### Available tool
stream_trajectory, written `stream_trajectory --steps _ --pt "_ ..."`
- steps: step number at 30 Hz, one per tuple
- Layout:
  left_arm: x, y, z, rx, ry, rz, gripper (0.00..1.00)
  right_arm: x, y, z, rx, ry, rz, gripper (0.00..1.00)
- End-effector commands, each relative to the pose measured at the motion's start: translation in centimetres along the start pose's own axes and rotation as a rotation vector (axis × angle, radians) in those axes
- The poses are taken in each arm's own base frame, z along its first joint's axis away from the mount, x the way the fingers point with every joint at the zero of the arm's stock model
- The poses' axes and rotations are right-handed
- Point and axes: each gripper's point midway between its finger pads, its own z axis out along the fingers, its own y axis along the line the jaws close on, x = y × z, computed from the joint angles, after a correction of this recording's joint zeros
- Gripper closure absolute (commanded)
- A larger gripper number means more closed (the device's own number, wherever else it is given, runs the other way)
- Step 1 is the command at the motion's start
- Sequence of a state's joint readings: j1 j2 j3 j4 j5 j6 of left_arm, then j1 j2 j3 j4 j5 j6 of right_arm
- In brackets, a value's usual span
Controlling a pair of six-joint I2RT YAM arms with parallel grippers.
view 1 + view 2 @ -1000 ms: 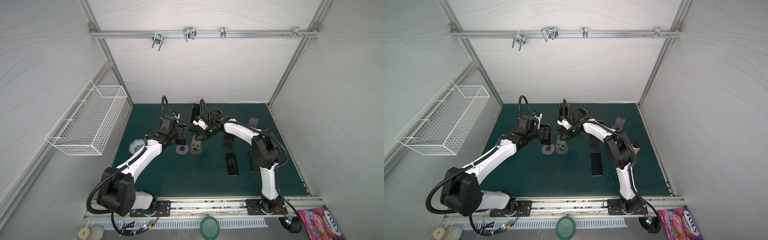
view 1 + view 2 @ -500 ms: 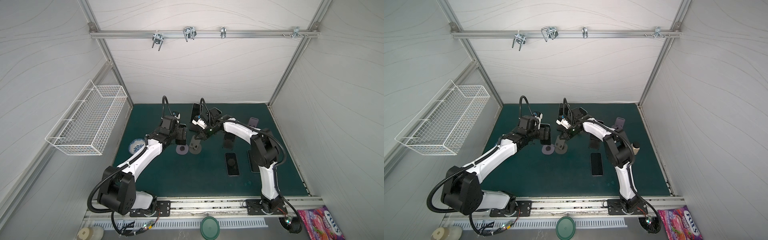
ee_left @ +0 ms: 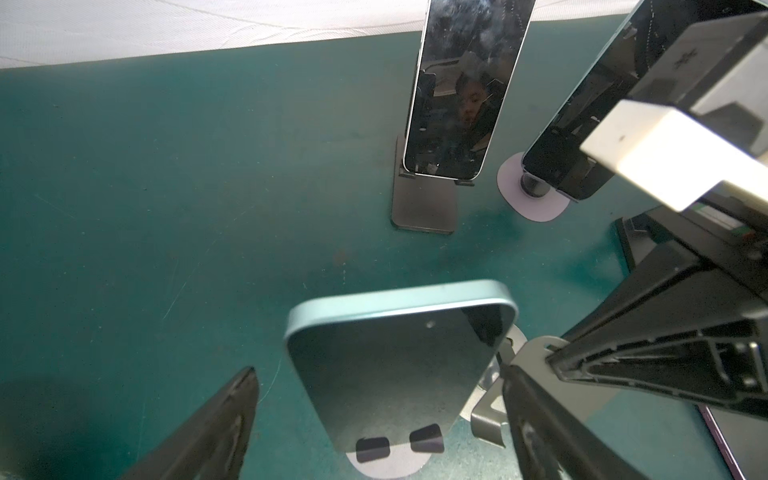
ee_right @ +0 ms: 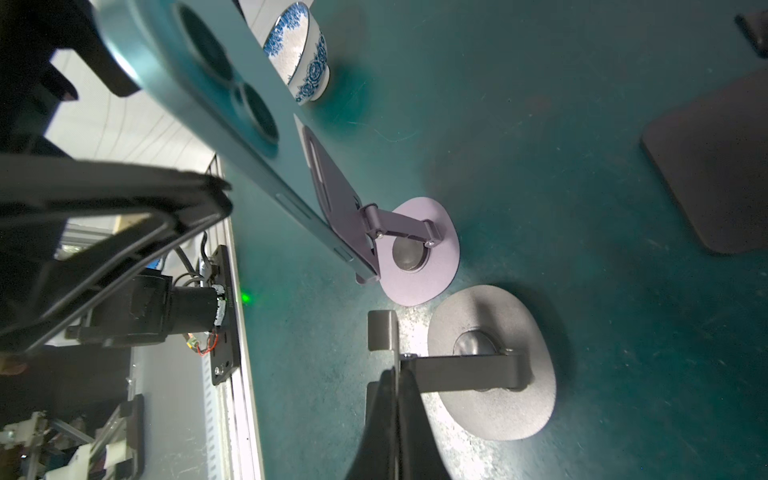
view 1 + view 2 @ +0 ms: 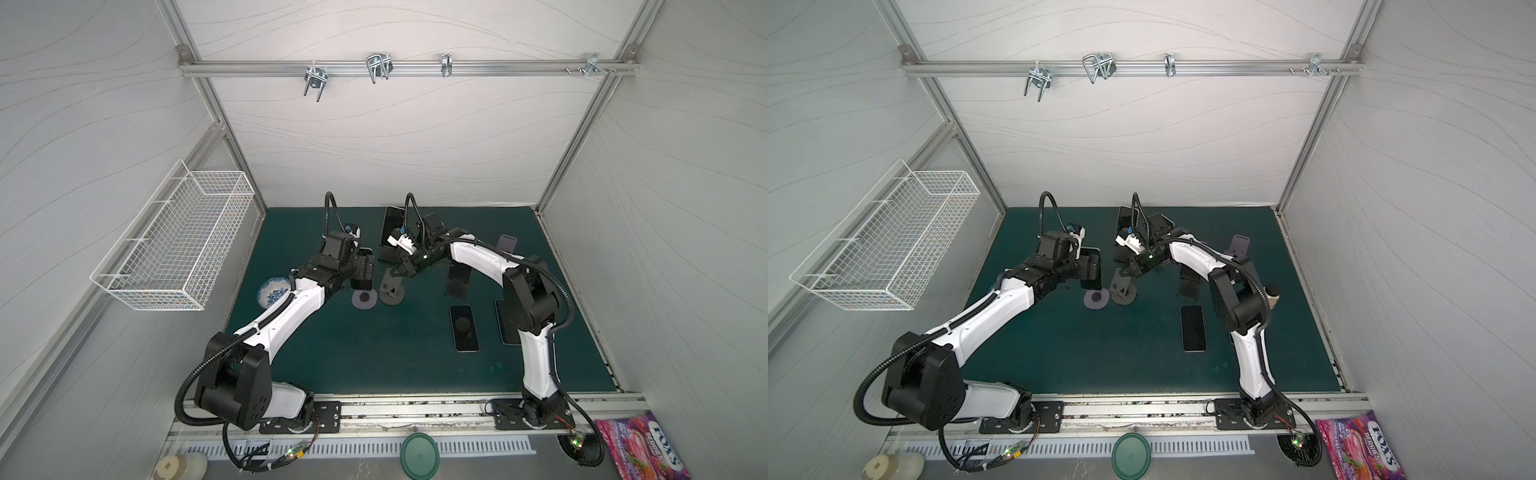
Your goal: Remove the phone from the phone stand
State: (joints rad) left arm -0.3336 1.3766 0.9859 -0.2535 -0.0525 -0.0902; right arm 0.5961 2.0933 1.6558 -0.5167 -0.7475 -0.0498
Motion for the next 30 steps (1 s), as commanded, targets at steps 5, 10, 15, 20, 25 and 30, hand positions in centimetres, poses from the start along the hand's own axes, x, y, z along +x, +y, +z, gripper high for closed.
stream_trajectory --steps 5,10,15,20,25,30 --pt "-3.2 0.1 -2.4 -0.004 -0.083 -0.02 0.08 -2.3 3.1 -2.9 -0.075 -0.094 -0.004 1.0" --pt "-3.7 0.4 -3.8 -0.016 -0.109 -0.033 0.08 -3.3 4.7 -4.5 -0.075 -0.125 0.003 1.0" --pt "-3.8 0.6 -5.3 -0.022 -0.13 -0.043 0.08 -4.1 6.0 -5.9 -0.072 -0.15 0.029 1.0" --pt "-4.2 0.6 -6.7 -0.021 -0.146 -0.049 0.08 -4.4 6.9 -7.3 -0.048 -0.165 0.064 1.0" --pt "-4.9 0.3 -8.1 0.0 -0.165 -0.061 0.08 -5.0 7.5 -10.1 -0.049 -0.213 0.127 1.0" --pt "-5.6 -0.2 -9.3 0.035 -0.191 -0.077 0.08 -5.4 6.4 -14.6 -0.013 -0.301 0.239 1.0"
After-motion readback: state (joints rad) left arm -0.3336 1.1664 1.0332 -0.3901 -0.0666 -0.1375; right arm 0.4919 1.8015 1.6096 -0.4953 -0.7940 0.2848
